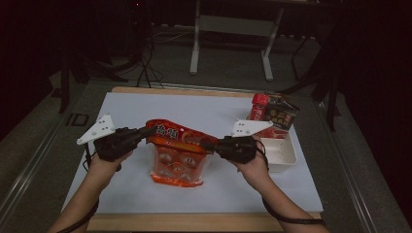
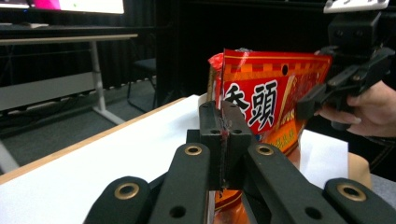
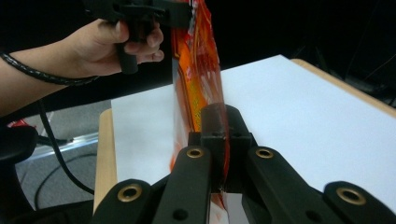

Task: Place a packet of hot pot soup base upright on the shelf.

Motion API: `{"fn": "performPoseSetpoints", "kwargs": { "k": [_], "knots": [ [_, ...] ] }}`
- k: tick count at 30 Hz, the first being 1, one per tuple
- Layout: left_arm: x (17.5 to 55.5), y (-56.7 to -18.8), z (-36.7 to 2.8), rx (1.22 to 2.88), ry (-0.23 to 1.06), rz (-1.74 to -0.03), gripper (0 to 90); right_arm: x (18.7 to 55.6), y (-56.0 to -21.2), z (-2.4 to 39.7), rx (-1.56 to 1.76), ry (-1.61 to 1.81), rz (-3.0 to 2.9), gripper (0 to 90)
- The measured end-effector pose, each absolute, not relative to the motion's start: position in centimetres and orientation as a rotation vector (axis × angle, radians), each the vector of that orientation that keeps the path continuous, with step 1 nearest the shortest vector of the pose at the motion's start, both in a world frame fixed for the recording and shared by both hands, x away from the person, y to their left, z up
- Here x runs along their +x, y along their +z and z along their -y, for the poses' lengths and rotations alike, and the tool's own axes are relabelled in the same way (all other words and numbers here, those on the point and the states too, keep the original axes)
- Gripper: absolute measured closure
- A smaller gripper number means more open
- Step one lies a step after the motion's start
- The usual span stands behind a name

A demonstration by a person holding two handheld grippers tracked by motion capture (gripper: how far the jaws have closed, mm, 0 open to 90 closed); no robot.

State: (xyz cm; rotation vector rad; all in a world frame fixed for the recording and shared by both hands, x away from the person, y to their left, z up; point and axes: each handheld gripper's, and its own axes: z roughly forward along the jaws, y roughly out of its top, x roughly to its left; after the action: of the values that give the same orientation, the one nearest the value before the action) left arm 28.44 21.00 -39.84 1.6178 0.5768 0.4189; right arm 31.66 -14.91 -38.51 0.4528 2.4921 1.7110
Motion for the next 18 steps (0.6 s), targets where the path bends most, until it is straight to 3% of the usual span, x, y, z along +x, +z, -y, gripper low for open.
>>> {"fn": "performPoseSetpoints", "kwargs": {
  "k": [6,10,13,16,18],
  "knots": [
    [28.4,-39.1,-20.0,1.584,0.394,-0.539,87.1,31.7,-36.7,16.6,0.418,1.751,-2.444,90.0],
    [28.4,-38.9,-19.7,1.553,0.393,-0.543,79.3,31.5,-35.6,17.4,0.395,1.749,-2.426,90.0],
    [28.5,-38.8,-19.9,1.532,0.394,-0.572,64.2,31.4,-34.7,18.0,0.37,1.725,-2.427,90.0],
    [28.0,-38.8,-20.1,1.509,0.418,-0.621,41.8,31.5,-34.0,18.6,0.348,1.706,-2.434,90.0],
    [27.7,-38.9,-20.1,1.516,0.436,-0.643,33.2,31.6,-33.5,19.0,0.348,1.699,-2.442,90.0]
  ]
}}
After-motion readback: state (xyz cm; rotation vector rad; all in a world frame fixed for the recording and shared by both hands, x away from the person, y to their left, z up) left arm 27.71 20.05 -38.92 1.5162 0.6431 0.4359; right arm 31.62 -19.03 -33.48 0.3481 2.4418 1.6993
